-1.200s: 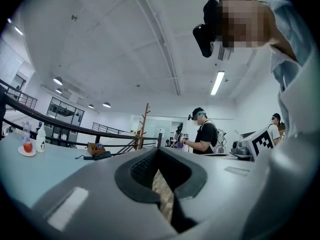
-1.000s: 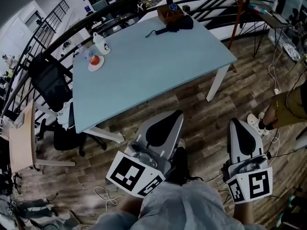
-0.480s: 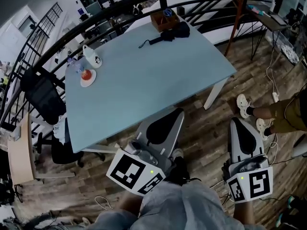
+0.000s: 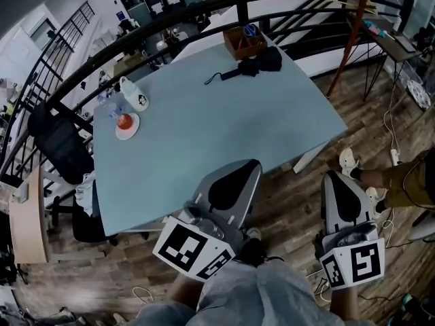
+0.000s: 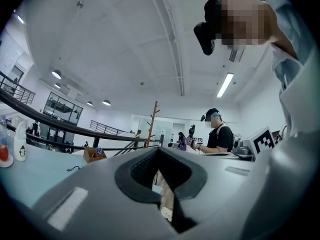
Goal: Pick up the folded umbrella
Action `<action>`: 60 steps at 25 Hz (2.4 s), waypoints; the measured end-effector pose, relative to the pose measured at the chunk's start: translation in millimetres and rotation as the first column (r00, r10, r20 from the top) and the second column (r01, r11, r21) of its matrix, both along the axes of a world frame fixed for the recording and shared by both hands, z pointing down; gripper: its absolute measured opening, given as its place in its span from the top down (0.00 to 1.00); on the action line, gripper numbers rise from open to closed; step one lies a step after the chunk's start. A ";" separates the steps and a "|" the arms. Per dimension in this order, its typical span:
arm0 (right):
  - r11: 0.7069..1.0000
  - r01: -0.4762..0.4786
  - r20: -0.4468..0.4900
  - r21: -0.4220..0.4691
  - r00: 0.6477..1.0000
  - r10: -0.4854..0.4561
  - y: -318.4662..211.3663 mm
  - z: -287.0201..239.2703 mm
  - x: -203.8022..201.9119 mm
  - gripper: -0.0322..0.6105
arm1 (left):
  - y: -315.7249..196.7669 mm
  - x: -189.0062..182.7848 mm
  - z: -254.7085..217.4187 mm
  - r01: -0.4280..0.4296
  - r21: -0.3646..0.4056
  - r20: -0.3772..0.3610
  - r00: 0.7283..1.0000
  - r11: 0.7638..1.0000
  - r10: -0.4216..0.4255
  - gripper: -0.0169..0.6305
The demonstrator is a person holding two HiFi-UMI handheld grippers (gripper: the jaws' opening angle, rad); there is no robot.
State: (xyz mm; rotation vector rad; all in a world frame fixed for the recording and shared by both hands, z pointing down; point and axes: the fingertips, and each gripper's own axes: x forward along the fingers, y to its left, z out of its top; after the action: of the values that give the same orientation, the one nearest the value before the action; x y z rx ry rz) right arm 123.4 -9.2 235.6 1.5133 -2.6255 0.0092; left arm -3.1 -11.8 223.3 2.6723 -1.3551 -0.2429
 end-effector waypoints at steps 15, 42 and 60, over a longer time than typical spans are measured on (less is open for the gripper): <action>0.999 0.038 -0.024 0.013 0.999 -0.038 -60.7 -0.4 -41.0 0.95 | -56.6 -47.2 1.9 0.056 0.013 -0.026 0.998 0.998 -0.055 0.97; 0.975 0.222 -0.004 0.020 0.975 -0.222 -113.2 -1.6 -59.2 0.95 | -80.5 -65.9 -2.5 0.249 0.013 -0.010 0.968 0.968 -0.249 0.97; 0.941 0.338 0.040 0.000 0.940 -0.338 -196.9 -9.0 15.5 0.95 | -148.4 22.0 -17.4 0.360 0.015 0.034 0.932 0.933 -0.361 0.97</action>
State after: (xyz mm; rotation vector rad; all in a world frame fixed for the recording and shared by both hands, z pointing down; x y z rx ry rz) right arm 138.9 -206.1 226.7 1.0496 -2.8763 0.0186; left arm 19.0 -160.3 205.9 2.4243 -1.8558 -0.2377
